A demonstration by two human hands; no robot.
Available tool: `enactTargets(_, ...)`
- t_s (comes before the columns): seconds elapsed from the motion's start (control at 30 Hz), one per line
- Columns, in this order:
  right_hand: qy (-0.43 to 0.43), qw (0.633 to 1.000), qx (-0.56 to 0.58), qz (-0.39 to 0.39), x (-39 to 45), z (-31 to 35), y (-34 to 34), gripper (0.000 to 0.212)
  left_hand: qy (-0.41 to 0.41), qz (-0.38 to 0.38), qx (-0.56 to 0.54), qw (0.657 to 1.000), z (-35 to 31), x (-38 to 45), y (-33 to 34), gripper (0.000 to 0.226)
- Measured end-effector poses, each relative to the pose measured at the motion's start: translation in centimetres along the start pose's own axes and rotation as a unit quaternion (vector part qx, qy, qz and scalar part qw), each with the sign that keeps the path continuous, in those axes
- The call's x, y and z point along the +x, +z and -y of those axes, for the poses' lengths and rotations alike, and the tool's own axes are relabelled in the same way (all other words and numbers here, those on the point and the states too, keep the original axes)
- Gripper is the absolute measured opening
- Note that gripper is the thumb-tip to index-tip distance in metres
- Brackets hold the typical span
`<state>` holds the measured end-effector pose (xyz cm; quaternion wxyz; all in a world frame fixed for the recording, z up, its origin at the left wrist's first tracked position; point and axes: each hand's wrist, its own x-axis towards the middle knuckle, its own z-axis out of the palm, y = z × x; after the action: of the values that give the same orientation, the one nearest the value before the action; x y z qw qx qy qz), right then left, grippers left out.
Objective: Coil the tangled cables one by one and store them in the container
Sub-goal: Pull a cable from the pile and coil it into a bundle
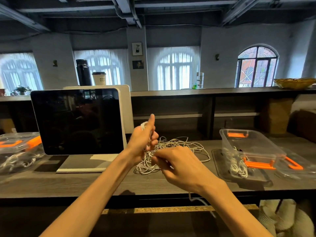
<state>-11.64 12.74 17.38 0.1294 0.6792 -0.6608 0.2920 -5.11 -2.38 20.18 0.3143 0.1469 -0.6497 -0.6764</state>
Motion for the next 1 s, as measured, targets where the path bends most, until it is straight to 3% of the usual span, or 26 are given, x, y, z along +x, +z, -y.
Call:
enactTargets(0.07, -0.005, 0.999, 0.028, -0.043, 0.7, 0.1, -0.6, 0.013, 0.001, 0.03, 0.112, 0.993, -0.1, -0.8, 0.6, 0.056)
enactTargets(0.13, 0.019, 0.992, 0.074, -0.104, 1.4, -0.2, -1.1, 0.012, -0.029, 0.074, 0.142, 0.987, -0.4, -1.8, 0.9, 0.072)
enactTargets(0.27, 0.107, 0.965, 0.156, -0.179, 2.3, -0.8, -1.5, 0.026, -0.118, 0.221, 0.04, 0.967, -1.2, -2.6, 0.1, 0.088)
enactTargets(0.33, 0.129, 0.956, 0.184, -0.187, 2.3, -1.1, -1.5, 0.026, -0.113, 0.273, 0.046, 0.954, -1.0, -2.4, -0.5, 0.08)
enactTargets(0.43, 0.122, 0.961, 0.187, -0.161, 2.0, -1.7, -1.9, 0.025, -0.088, 0.346, 0.091, 0.929, -1.1, -2.4, -1.2, 0.031)
enactTargets(0.47, 0.11, 0.967, 0.189, -0.134, 1.9, -1.8, -2.1, 0.025, -0.091, 0.369, 0.108, 0.919, -1.2, -2.5, -1.5, 0.031)
enactTargets(0.57, 0.083, 0.98, 0.173, -0.051, 1.7, -1.7, -2.5, 0.027, -0.127, 0.395, 0.165, 0.895, -1.2, -2.4, -1.8, 0.046)
enactTargets(0.7, 0.104, 0.985, 0.134, 0.03, 1.6, -1.5, -2.4, 0.025, -0.152, 0.41, 0.17, 0.883, -0.6, -2.1, -1.7, 0.048)
enactTargets(0.9, 0.069, 0.985, 0.146, -0.068, 1.4, -1.7, -2.0, 0.017, -0.116, 0.297, 0.159, 0.934, -0.2, -2.8, 0.0, 0.039)
enactTargets(1.0, 0.072, 0.974, 0.185, -0.107, 1.3, -1.6, -2.3, 0.022, -0.143, 0.335, 0.168, 0.916, -0.9, -3.2, -0.7, 0.029)
